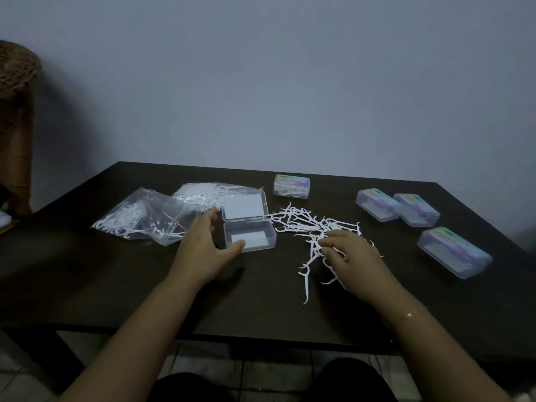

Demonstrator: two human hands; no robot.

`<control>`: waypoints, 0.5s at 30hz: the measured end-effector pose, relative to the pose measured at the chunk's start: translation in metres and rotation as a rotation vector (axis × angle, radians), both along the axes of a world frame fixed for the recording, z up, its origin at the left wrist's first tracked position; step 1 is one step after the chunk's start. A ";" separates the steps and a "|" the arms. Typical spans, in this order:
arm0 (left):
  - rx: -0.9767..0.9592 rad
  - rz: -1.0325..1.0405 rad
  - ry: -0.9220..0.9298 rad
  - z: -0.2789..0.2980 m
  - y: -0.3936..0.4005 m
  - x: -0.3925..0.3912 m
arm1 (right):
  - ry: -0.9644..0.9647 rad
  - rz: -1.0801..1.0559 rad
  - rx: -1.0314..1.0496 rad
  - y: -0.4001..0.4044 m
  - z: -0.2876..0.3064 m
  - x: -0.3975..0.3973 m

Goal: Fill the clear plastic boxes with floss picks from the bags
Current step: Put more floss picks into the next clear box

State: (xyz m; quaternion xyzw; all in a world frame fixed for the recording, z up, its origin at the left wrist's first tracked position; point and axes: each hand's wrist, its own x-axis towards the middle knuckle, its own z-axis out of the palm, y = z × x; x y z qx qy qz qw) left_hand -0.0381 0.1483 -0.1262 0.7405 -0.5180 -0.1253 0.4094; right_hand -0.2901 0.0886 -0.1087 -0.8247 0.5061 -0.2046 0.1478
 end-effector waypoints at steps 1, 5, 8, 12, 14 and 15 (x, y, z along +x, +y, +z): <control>-0.026 0.032 -0.017 0.001 0.001 -0.002 | 0.007 -0.034 0.000 0.004 -0.003 -0.009; -0.159 0.052 -0.123 0.009 0.014 -0.022 | 0.015 -0.208 -0.007 0.012 -0.008 -0.036; -0.007 -0.057 -0.158 0.008 0.027 -0.056 | 0.051 -0.342 0.017 0.015 -0.010 -0.051; 0.168 -0.182 -0.240 -0.001 0.033 -0.095 | 0.125 -0.405 0.084 0.016 -0.014 -0.056; 0.188 -0.218 -0.321 -0.003 0.030 -0.105 | 0.171 -0.382 0.081 0.018 -0.016 -0.054; 0.189 -0.220 -0.335 -0.003 0.027 -0.109 | 0.179 -0.363 0.072 0.019 -0.016 -0.053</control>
